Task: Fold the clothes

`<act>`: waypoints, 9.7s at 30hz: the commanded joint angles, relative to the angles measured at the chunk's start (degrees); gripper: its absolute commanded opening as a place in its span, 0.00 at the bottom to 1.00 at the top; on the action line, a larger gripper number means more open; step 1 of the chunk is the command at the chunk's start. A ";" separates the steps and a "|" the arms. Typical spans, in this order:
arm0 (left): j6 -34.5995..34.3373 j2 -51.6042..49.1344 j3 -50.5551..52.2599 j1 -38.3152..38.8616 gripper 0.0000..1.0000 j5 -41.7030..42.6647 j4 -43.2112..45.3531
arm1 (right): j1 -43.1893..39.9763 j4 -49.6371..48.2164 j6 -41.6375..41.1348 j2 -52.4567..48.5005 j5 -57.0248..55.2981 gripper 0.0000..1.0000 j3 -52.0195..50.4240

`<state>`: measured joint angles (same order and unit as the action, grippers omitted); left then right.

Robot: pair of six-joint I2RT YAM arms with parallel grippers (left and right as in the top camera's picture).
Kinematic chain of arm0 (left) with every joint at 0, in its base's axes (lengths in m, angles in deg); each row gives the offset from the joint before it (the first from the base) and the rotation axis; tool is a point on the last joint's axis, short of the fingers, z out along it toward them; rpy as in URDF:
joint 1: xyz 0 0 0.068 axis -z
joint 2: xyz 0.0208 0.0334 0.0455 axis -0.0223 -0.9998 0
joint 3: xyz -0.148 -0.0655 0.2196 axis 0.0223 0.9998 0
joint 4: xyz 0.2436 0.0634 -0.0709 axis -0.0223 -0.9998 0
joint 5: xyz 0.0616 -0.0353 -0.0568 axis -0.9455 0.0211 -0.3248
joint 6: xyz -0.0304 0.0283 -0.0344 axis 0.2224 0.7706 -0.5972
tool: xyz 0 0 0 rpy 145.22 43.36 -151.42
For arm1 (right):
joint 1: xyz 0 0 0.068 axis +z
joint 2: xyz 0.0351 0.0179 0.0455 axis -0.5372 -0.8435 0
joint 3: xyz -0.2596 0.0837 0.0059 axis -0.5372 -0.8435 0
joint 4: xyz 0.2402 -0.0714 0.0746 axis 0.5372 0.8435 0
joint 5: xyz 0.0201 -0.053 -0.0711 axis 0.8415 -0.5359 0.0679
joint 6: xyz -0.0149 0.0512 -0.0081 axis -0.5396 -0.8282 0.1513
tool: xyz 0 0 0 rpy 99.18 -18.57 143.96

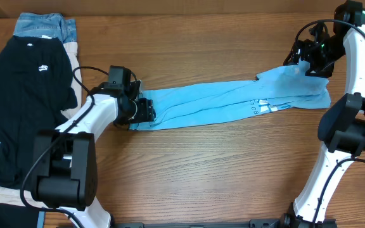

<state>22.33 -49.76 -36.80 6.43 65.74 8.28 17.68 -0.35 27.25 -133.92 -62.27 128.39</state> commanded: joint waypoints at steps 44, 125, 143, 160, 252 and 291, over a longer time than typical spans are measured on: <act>8.39 5.62 -25.24 -1.60 0.04 -3.26 -18.34 | 1.36 1.18 -0.04 1.27 0.20 0.86 1.55; 12.50 -7.58 -54.27 -2.56 0.68 -8.50 -38.34 | 2.78 -11.21 -4.74 2.62 -5.99 0.04 -22.77; 13.99 -7.61 -54.25 -11.30 0.73 -13.42 -39.98 | 12.52 -1.57 -3.37 15.19 3.04 0.04 -13.79; 14.43 -7.93 -54.07 -11.61 0.75 -13.84 -39.08 | 39.06 -9.07 -12.17 15.17 -2.86 0.44 -16.74; 11.56 -8.04 -34.10 -17.18 1.00 -3.37 -23.34 | 48.78 -31.61 -15.26 26.99 -15.23 0.75 -35.28; 10.91 -8.04 -31.19 -18.71 1.00 -1.92 -19.12 | 51.49 -37.55 -23.06 15.30 -19.06 0.72 -35.28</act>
<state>33.78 -58.94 -68.19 -11.82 62.87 -11.19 69.20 -37.05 5.74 -118.27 -78.64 93.09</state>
